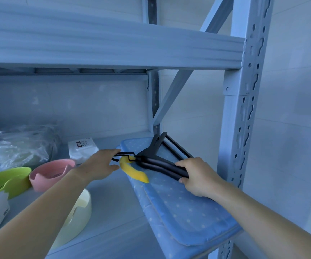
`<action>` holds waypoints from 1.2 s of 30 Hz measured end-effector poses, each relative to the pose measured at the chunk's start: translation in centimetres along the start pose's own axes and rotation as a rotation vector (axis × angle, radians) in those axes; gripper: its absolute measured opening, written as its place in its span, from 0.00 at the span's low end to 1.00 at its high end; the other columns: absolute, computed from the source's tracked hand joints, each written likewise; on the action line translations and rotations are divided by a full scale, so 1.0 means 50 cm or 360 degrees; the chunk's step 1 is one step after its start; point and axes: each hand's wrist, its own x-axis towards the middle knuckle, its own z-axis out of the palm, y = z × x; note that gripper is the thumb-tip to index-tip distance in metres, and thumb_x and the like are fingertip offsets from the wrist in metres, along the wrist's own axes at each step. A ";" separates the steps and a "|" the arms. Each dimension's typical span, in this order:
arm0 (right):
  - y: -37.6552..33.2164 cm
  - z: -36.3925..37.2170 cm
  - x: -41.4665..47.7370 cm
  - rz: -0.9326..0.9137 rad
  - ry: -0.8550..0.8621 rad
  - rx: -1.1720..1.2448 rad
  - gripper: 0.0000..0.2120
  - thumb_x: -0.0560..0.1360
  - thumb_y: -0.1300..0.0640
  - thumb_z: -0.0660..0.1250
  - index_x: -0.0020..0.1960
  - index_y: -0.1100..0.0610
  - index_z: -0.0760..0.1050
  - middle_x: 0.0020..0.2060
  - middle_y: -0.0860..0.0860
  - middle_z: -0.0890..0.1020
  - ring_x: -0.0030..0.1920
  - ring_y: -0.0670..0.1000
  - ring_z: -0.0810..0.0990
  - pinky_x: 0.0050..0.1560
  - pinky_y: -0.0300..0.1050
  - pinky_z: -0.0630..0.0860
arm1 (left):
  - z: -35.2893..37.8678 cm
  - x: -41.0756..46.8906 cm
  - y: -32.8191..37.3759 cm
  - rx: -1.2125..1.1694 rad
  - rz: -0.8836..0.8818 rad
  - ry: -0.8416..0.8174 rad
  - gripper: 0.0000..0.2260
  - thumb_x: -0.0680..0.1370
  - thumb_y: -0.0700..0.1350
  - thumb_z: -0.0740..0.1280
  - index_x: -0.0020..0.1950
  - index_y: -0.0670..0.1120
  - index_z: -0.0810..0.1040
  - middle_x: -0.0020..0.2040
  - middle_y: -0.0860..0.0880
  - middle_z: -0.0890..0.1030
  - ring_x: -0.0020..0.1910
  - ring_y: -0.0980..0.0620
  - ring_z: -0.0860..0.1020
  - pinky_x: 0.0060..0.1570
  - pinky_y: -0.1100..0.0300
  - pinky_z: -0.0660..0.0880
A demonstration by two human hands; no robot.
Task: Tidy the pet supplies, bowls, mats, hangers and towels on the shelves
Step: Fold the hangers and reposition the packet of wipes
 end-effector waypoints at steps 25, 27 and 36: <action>0.077 -0.013 0.023 -0.0084 0.0043 -0.0227 0.08 0.72 0.58 0.65 0.51 0.56 0.74 0.42 0.51 0.75 0.43 0.55 0.76 0.41 0.49 0.76 | -0.005 0.038 0.019 0.0497 0.0451 0.0085 0.16 0.75 0.44 0.68 0.62 0.54 0.74 0.62 0.58 0.70 0.55 0.55 0.74 0.45 0.65 0.67; 0.079 -0.011 0.024 -0.0079 0.0031 -0.0224 0.11 0.72 0.58 0.66 0.54 0.57 0.74 0.44 0.51 0.76 0.44 0.54 0.76 0.43 0.50 0.77 | -0.011 0.040 0.019 0.0571 0.0492 0.0115 0.14 0.77 0.47 0.65 0.63 0.56 0.73 0.63 0.59 0.70 0.54 0.55 0.75 0.44 0.65 0.68; 0.072 -0.011 0.044 -0.0031 0.0105 0.0011 0.14 0.71 0.59 0.67 0.57 0.55 0.74 0.52 0.52 0.78 0.50 0.55 0.78 0.51 0.53 0.78 | -0.048 0.056 -0.006 0.0614 0.0630 0.0428 0.16 0.78 0.41 0.63 0.66 0.49 0.73 0.63 0.52 0.74 0.50 0.46 0.79 0.40 0.54 0.77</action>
